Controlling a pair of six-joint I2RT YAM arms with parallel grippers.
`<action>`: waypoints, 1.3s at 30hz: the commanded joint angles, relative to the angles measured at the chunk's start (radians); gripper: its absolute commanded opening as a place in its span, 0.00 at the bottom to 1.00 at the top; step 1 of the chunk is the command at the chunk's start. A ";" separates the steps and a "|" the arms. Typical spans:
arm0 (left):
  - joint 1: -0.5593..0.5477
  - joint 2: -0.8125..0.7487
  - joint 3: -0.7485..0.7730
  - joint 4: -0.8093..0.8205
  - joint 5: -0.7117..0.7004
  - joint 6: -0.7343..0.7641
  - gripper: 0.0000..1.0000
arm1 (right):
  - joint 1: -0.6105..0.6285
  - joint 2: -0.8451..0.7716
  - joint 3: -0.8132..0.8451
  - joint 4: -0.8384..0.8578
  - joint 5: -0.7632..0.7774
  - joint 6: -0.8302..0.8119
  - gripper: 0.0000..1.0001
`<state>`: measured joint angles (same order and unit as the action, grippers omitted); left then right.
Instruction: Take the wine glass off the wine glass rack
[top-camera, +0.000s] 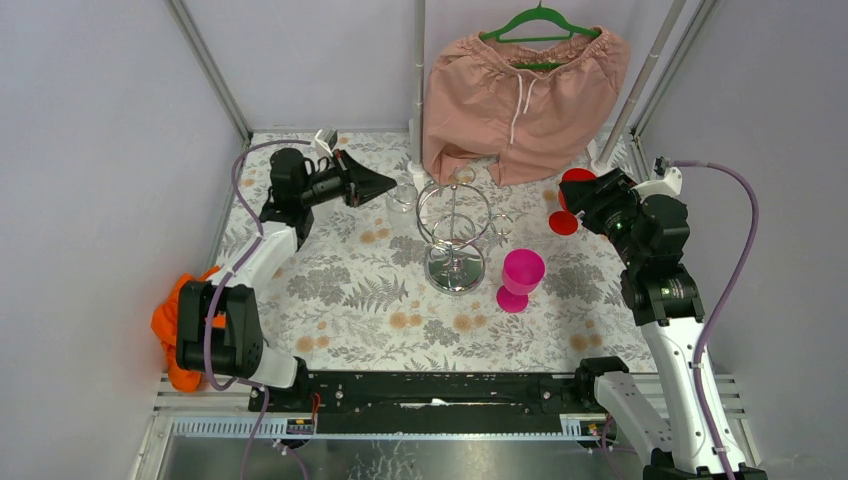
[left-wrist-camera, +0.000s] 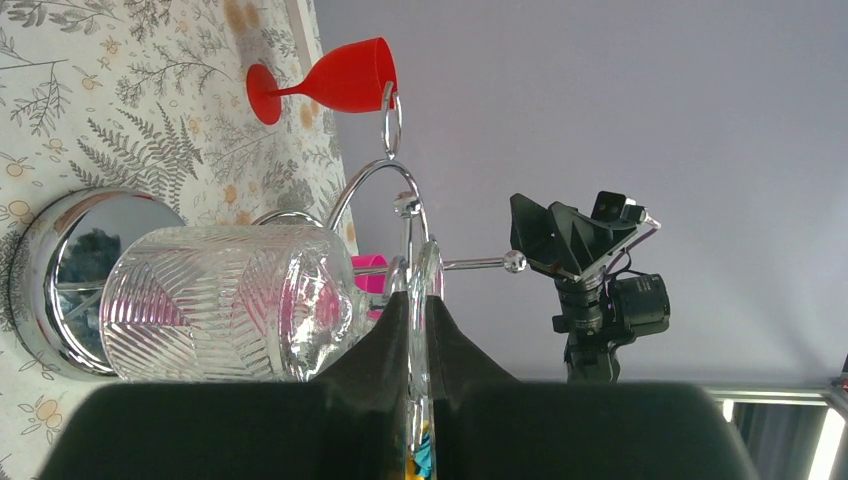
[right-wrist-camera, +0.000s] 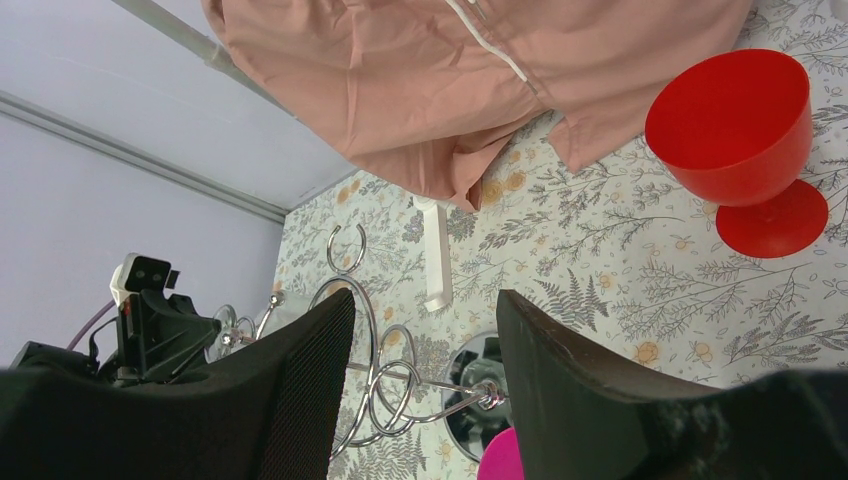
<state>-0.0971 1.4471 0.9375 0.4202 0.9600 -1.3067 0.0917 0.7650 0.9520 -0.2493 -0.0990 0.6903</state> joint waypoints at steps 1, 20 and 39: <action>0.000 -0.012 0.086 -0.052 0.016 0.053 0.00 | 0.001 0.002 -0.002 0.048 -0.018 0.004 0.62; 0.011 -0.031 0.158 -0.217 -0.022 0.161 0.00 | -0.001 -0.007 -0.015 0.040 -0.008 -0.006 0.62; 0.069 -0.029 0.189 -0.216 -0.021 0.157 0.00 | 0.000 -0.003 -0.031 0.046 -0.013 -0.002 0.62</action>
<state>-0.0444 1.4464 1.0760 0.1551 0.9352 -1.1412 0.0917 0.7647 0.9241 -0.2489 -0.0990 0.6899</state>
